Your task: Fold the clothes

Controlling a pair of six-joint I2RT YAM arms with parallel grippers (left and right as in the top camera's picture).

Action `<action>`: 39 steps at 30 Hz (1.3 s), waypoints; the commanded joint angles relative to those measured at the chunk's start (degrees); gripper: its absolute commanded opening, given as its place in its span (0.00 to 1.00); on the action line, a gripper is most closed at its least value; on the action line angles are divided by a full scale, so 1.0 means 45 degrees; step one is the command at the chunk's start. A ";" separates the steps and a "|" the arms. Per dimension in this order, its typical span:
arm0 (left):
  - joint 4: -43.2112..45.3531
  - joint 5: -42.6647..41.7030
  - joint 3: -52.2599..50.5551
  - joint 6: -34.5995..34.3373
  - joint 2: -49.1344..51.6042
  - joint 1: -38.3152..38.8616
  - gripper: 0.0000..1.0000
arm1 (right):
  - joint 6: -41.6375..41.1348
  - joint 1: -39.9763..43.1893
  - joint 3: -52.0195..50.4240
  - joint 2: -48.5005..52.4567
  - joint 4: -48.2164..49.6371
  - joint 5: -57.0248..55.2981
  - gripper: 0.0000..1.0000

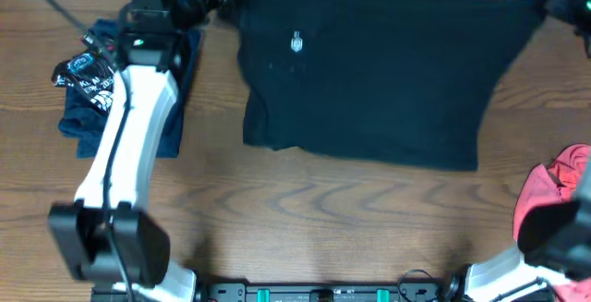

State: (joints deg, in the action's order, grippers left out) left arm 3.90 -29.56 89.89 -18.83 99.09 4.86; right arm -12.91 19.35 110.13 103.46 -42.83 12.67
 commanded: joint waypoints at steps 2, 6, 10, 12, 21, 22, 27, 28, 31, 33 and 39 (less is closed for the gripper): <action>0.3473 0.0097 0.0262 -0.0019 0.0204 -0.0102 0.06 | -0.1486 -0.0141 0.0180 -0.0029 0.1972 -0.0044 0.01; 0.4930 0.0719 0.0976 -0.0296 0.0199 -0.0364 0.06 | -0.1661 -0.0112 0.0457 -0.0563 0.3084 -0.0597 0.01; 0.4493 -0.0160 0.1846 -0.0457 0.0180 -0.0860 0.06 | -0.1486 -0.0112 0.0665 -0.1209 0.2215 -0.2671 0.01; 0.3735 -0.0792 0.1938 -0.0515 0.0107 -0.1117 0.06 | -0.1137 -0.0112 0.0665 -0.1433 0.1326 -0.3735 0.01; -0.8704 -0.3929 0.1807 0.0899 -0.0015 -0.1452 0.06 | 0.0073 -0.0044 0.0058 -0.1088 -0.5634 -0.6577 0.01; -0.9913 -0.3900 0.1715 0.1336 -0.0015 -0.1379 0.06 | 0.0073 -0.0010 -0.0189 -0.0981 -0.6377 -0.6679 0.01; -1.4489 -0.3905 0.0952 0.3041 -0.0015 -0.0583 0.06 | 0.0068 0.0277 -0.2414 -0.0792 -0.7766 -0.6839 0.01; -1.5042 -0.3905 0.0801 0.3410 -0.0015 -0.0355 0.06 | 0.0015 0.0350 -0.2885 -0.0792 -0.7766 -0.6873 0.01; -1.6548 -0.3905 0.0296 0.4585 -0.0015 0.0413 0.06 | -0.0117 0.0631 -0.4265 -0.0792 -0.7616 -0.6878 0.01; -1.7456 -0.3740 -0.0136 0.5299 -0.0015 0.0894 0.06 | -0.0287 0.0826 -0.5022 -0.0792 -0.7630 -0.6873 0.01; -1.8880 -0.1200 -0.2118 0.5464 -0.0019 0.1758 0.06 | -0.0316 0.1229 -0.6630 -0.0792 -0.7635 -0.6873 0.01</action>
State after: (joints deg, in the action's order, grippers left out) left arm -80.09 -41.23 83.83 2.72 99.53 12.25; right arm -13.63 23.90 82.15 100.03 -77.25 -16.56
